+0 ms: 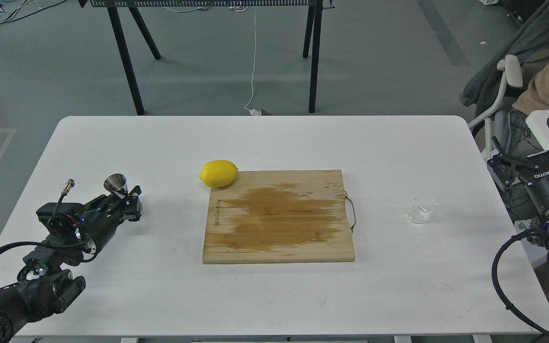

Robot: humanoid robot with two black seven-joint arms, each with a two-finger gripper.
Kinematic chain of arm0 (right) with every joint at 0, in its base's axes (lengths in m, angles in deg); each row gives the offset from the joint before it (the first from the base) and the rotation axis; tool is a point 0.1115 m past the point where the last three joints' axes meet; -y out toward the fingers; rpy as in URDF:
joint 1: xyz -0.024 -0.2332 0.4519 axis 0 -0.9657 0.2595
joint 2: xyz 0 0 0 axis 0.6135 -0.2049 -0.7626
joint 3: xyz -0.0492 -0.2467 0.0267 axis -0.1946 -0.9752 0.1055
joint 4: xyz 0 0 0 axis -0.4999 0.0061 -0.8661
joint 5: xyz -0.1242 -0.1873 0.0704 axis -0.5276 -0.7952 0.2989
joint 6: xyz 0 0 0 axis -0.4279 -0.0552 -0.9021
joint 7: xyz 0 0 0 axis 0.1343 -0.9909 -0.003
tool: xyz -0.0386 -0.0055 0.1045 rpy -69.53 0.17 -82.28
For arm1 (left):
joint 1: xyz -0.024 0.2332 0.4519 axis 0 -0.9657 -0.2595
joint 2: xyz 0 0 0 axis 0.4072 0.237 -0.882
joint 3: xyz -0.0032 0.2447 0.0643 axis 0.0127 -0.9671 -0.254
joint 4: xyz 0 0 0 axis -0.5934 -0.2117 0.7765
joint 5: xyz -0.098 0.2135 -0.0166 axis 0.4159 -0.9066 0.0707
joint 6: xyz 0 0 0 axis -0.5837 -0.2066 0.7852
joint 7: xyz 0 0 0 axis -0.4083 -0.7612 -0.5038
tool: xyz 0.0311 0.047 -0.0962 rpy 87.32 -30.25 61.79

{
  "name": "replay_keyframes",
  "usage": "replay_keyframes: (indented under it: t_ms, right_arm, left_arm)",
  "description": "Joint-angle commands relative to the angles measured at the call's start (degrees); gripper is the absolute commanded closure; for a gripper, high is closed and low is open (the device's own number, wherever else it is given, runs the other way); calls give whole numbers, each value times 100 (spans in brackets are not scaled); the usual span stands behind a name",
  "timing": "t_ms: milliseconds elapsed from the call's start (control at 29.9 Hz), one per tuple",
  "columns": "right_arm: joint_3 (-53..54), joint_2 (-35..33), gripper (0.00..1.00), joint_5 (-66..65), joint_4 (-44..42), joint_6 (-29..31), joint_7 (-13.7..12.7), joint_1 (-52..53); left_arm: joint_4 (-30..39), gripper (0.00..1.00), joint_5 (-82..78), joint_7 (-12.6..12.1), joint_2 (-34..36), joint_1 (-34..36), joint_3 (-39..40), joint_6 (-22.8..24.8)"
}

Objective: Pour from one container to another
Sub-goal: 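Close the left gripper around the silver jigger, then lift the jigger with the left gripper and carry it over the board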

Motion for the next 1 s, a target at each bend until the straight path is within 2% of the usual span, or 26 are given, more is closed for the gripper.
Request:
replay_keyframes:
  t_ms: [0,234,401,635,836,969]
  right_arm:
    - [-9,0,1,-5,0,0,0,0]
    - [-18,0,1,-5,-17,0,0,-9]
    - [-18,0,1,-5,-17,0,0,-9]
    - [0,0,1,-5,-17,0,0,-9]
    - [9,0,1,-5,-26,0,0,0]
    - [0,0,1,-5,-17,0,0,0]
  left_arm:
    - [0,75,1,0,9,1,-1,0]
    - [9,89,1,0,36,1,-1,-9]
    - [26,91,1,0,80,150,-1,-9]
    - [175,91,10,0,457,957,7,-9]
    - [1185,90,1,0,449,1793,-1,9]
    - [1932,90,-8,0,344,1891,-1,9]
